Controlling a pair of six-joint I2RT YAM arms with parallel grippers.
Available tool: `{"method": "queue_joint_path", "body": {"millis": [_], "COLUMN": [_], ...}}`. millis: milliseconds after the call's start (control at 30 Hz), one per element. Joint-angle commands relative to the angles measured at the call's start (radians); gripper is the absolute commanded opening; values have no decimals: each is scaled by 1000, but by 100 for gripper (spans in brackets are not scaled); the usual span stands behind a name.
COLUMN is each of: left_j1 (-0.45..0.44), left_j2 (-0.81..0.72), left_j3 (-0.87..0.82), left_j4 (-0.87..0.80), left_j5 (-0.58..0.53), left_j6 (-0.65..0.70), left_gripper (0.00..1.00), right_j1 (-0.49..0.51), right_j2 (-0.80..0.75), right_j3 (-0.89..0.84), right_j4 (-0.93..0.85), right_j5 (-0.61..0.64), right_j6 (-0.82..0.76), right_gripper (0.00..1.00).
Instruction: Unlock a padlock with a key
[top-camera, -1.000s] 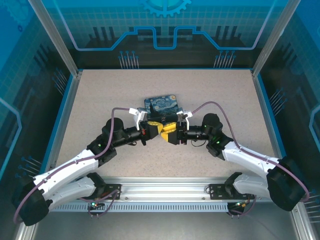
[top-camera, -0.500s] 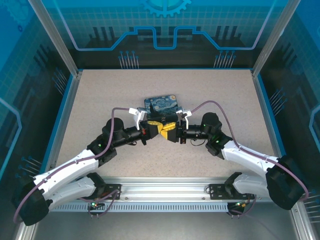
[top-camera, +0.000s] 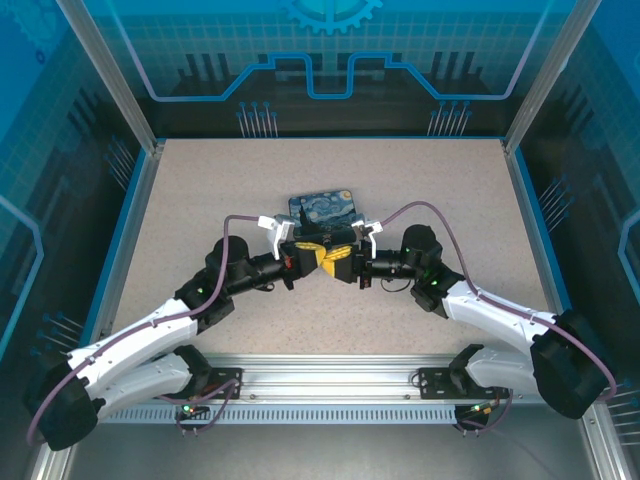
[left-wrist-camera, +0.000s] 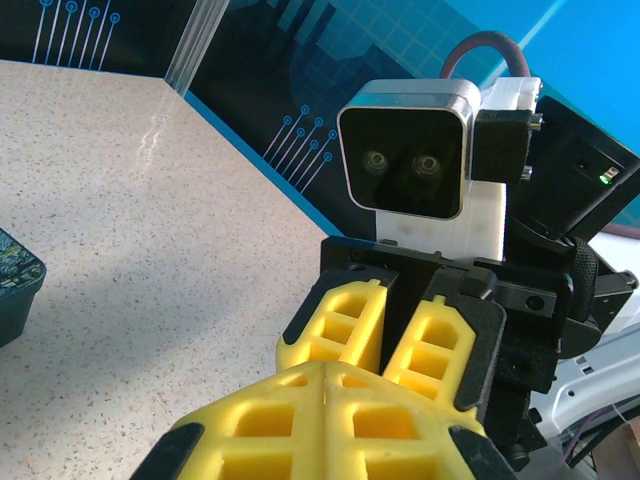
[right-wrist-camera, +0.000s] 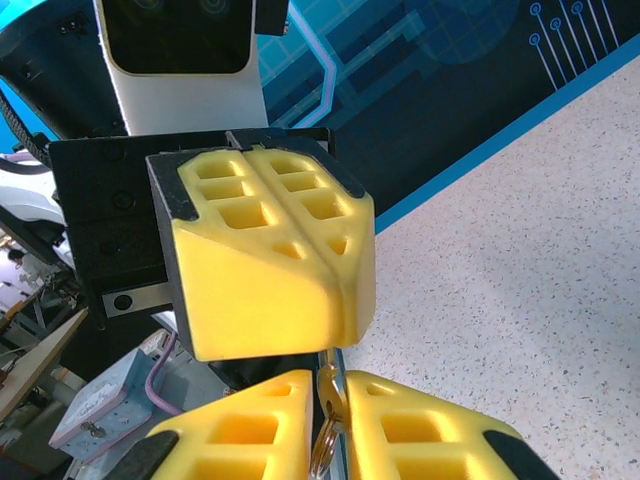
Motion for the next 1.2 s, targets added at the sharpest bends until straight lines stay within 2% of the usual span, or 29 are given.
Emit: {"method": "queue_joint_path", "body": {"millis": [0, 200, 333, 467, 633, 800, 1167], "left_j1": [-2, -2, -3, -3, -2, -3, -3], "left_j2": [-1, -9, -15, -21, -25, -24, -23], "left_j3": [19, 8, 7, 7, 7, 5, 0], "left_j4": [8, 18, 17, 15, 14, 21, 26], "left_j5": [-46, -61, -67, -71, -69, -69, -72], "left_j6": [-8, -19, -19, -18, -18, -21, -25], "left_gripper": [0, 0, 0, 0, 0, 0, 0], "right_j1": [13, 11, 10, 10, 10, 10, 12], "right_j2": [-1, -13, -26, -39, -41, -35, -27], "right_j3": [8, 3, 1, -4, -2, 11, 9], "right_j4": [-3, -13, -35, -47, -50, -47, -45], "right_j5": [-9, -1, 8, 12, 8, -8, -14], "right_j6": [-18, -22, -36, -41, -39, -37, -39], "right_gripper": [14, 5, 3, 3, 10, 12, 9]}}
